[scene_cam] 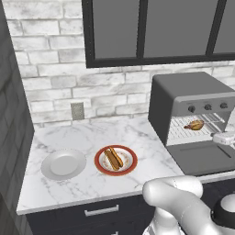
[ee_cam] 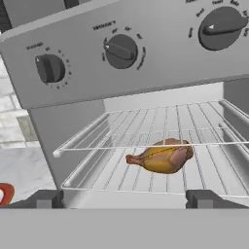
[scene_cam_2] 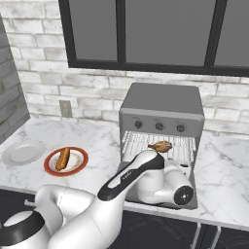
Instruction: Open the toaster oven door. Place the hotdog bun on the top rack in the toaster oven and place the chicken drumstick on the bottom rack.
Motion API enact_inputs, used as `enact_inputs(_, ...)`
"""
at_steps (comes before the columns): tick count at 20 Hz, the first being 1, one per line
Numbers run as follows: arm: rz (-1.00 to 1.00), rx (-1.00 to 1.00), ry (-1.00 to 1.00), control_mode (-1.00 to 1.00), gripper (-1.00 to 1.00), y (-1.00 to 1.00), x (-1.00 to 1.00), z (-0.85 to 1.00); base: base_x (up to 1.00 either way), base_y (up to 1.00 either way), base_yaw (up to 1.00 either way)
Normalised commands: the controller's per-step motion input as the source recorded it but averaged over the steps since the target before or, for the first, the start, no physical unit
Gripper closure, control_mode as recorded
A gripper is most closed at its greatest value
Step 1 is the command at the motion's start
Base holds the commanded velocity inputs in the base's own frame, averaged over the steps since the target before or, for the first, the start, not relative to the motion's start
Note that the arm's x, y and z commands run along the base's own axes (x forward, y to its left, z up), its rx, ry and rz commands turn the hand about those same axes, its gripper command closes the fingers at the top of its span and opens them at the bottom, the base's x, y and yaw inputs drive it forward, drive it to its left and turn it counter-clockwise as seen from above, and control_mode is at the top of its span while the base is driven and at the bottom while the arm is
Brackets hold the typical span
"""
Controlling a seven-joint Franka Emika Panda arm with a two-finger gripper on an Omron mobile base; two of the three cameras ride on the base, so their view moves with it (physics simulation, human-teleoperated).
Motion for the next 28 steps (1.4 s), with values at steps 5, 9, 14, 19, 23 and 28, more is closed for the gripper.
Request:
enact_inputs(5,-0.06,-0.07,-0.11,-1.00,-1.00,0.06,0.24,-0.01,0.00,0.00,0.00)
enact_inputs(9,-0.22,0.00,0.00,-1.00,-1.00,0.13,0.34,0.00,0.00,0.00,0.00)
enact_inputs(14,-0.19,0.04,0.03,-1.00,-1.00,0.00,0.25,0.00,0.00,0.00,0.00)
enact_inputs(19,-0.08,0.08,0.00,-1.00,-1.00,-0.04,0.23,0.00,0.00,0.00,0.00)
enact_inputs(23,0.00,0.11,0.00,-1.00,-1.00,-0.17,0.14,0.02,0.00,0.00,0.00)
enact_inputs(28,0.00,0.08,-0.01,-1.00,-1.00,-0.20,0.03,-0.03,0.00,0.00,0.00)
